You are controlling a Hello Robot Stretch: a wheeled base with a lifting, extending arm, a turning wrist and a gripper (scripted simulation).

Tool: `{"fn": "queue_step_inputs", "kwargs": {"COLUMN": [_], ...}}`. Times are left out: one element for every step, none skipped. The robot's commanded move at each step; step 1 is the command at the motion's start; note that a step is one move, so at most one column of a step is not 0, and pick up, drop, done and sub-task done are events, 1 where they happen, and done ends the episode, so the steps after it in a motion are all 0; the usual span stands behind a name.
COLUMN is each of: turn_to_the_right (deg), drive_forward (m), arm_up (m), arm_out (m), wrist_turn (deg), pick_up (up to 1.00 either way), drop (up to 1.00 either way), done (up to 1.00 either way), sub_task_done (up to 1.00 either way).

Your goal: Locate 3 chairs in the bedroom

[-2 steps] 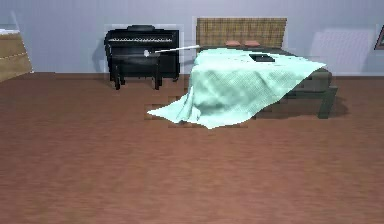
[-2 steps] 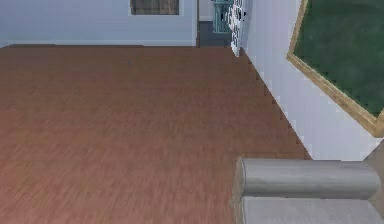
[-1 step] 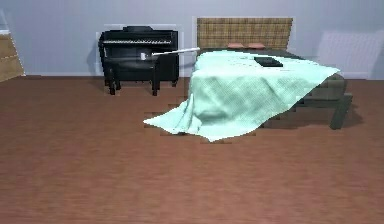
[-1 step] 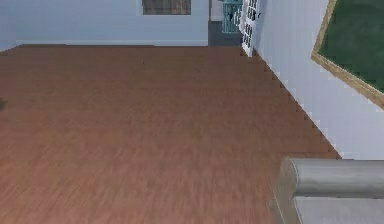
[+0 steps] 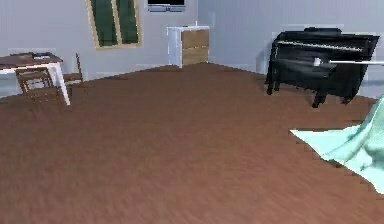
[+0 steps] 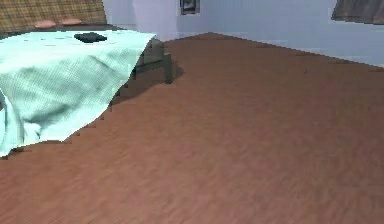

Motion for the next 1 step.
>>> {"fn": "queue_step_inputs", "kwargs": {"turn_to_the_right": [-36.0], "drive_forward": [0.0], "arm_up": [0.0], "arm_out": [0.0], "wrist_turn": [0.0], "pick_up": [0.0], "drop": [0.0], "done": [0.0], "sub_task_done": [0.0]}}
